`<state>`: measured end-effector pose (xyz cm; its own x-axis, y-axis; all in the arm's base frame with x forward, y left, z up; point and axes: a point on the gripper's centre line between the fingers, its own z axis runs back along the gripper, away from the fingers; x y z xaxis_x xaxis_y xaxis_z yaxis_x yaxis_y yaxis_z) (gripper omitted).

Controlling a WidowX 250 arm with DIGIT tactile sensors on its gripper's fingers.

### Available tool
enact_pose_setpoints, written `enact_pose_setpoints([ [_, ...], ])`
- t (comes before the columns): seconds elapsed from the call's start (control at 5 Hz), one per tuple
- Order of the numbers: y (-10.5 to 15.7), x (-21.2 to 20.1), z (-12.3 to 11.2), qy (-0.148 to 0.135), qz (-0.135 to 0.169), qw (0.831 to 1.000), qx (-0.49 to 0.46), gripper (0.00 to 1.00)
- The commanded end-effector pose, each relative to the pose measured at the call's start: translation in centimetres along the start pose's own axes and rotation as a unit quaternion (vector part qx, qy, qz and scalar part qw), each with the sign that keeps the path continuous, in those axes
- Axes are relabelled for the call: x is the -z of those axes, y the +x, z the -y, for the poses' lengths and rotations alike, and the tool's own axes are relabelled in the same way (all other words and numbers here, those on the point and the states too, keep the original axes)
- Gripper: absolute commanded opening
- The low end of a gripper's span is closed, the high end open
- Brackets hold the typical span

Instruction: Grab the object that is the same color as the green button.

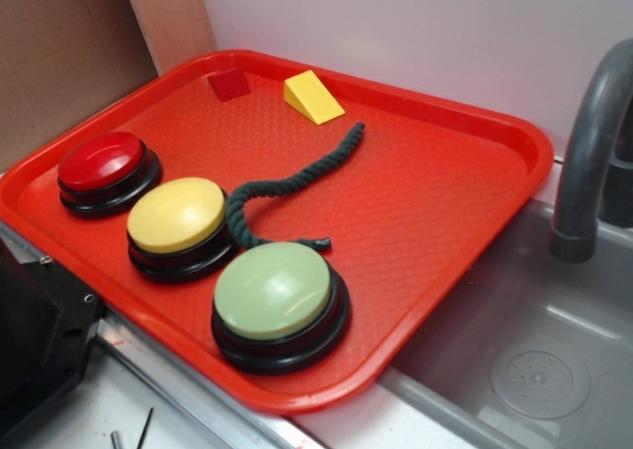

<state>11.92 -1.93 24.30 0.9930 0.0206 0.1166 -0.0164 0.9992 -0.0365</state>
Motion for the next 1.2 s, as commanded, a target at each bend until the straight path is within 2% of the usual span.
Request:
enact_pose_setpoints([
  [0.0, 0.0, 0.0, 0.0, 0.000, 0.000, 1.000, 0.000, 1.00],
  [0.2, 1.7, 2.2, -0.2, 0.014, 0.012, 0.998, -0.052, 1.00],
  [0.4, 3.9, 5.5, -1.2, 0.011, 0.046, 0.991, -0.123, 1.00],
  [0.6, 5.5, 9.3, -2.0, 0.018, 0.061, 0.986, -0.153, 1.00],
  [1.0, 7.7, 15.2, -0.9, 0.030, 0.058, 0.992, -0.106, 1.00],
])
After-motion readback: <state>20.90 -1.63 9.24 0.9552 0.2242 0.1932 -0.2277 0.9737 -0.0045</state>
